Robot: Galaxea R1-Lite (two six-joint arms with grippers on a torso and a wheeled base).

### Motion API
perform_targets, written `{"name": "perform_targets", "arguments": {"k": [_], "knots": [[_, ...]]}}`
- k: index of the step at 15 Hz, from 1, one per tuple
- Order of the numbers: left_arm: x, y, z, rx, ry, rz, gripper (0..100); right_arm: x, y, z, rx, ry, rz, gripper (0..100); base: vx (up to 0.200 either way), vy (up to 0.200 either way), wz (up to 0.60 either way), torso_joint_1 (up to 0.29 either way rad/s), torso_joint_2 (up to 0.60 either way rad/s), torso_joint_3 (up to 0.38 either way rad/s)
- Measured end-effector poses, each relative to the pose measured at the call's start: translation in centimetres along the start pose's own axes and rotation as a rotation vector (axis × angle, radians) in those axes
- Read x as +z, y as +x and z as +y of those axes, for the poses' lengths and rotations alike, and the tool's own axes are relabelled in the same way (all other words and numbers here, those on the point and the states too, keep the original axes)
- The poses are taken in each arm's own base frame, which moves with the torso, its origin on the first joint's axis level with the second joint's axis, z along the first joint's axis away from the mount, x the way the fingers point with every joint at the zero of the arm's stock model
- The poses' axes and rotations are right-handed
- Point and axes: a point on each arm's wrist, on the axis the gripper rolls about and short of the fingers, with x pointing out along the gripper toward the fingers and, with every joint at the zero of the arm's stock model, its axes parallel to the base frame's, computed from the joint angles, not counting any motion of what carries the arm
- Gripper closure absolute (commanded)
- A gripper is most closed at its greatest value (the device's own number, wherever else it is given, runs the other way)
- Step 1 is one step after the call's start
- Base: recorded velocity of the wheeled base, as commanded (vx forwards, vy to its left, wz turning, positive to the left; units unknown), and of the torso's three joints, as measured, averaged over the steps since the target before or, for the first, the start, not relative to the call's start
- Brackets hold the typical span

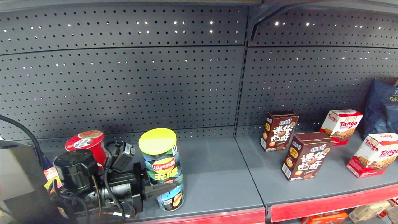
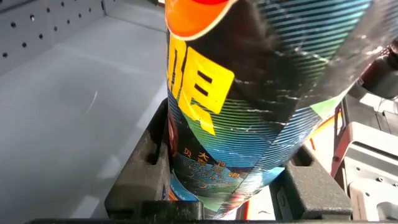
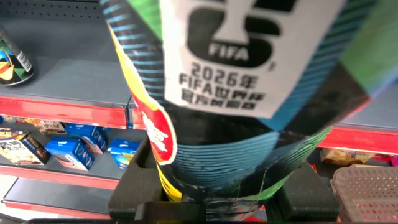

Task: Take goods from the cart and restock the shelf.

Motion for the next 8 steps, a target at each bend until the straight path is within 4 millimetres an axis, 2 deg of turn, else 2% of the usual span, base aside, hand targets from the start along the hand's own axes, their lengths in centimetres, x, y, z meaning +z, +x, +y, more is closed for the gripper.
{"name": "perform_targets", "arguments": {"k": [8], "knots": [[-0.95,0.42,0.68,-0.002,-0.024,0.020,100,0.19,0.04,-0.01,0.001,0.000,0.000,100,0.000,0.000,0.00,0.000,0.00,0.000]]}}
